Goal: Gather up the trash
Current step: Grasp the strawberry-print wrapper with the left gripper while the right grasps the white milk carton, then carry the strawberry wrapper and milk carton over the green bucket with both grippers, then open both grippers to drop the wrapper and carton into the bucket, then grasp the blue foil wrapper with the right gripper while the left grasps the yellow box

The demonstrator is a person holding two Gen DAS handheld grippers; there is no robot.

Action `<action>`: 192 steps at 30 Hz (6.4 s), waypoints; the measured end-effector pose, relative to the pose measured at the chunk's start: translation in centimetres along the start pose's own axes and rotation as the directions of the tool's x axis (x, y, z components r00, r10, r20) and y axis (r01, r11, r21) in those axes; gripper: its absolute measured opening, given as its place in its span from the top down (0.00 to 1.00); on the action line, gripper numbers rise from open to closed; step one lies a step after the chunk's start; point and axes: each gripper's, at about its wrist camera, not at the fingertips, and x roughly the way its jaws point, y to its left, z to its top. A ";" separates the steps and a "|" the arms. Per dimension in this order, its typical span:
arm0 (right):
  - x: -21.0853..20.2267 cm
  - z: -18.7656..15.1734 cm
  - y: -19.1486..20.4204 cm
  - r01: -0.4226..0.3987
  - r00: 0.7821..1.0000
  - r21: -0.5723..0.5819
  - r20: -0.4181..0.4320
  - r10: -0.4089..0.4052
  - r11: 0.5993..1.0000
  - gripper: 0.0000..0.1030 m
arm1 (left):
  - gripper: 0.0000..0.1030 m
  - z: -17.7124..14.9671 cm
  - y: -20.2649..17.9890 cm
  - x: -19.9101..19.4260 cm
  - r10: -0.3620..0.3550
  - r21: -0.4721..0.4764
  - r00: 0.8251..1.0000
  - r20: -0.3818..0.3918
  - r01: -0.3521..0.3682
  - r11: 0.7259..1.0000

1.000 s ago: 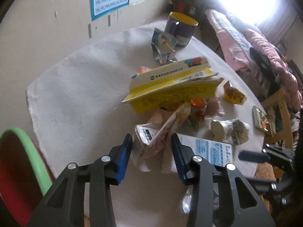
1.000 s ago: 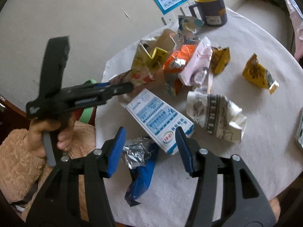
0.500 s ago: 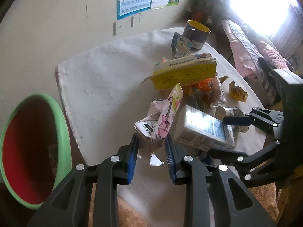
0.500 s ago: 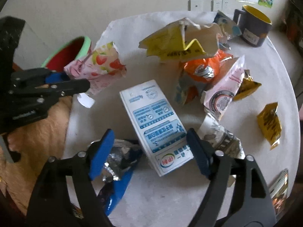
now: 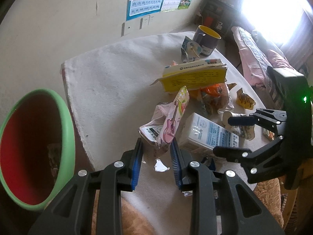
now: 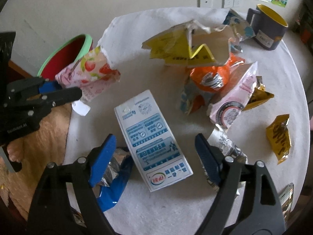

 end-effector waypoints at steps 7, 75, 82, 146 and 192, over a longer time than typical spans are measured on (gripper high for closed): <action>1.3 -1.4 0.5 0.015 0.999 0.017 -0.029 -0.014 1.000 0.41 | 0.75 -0.1 0.2 -0.2 0.006 -0.005 1.000 0.013 -0.006 1.000; -6.3 3.9 18.2 -0.069 0.937 0.119 0.349 0.023 0.991 0.47 | 0.74 -5.0 16.7 -12.3 0.226 -0.297 0.943 0.244 -0.149 0.943; -3.8 6.3 19.3 -0.084 0.949 0.093 0.310 0.051 0.992 0.47 | 0.74 -6.0 19.5 -11.5 0.275 -0.344 0.940 0.202 -0.194 0.919; 0.5 -10.6 6.9 0.049 0.998 0.239 0.030 -0.058 0.970 0.78 | 0.39 -2.3 4.2 -8.3 0.142 -0.053 0.977 0.158 -0.135 0.989; -3.7 -14.5 0.1 -0.213 0.958 0.438 0.268 0.100 0.873 0.76 | 0.68 9.2 -2.6 8.0 -0.295 -0.548 0.955 0.006 0.250 0.798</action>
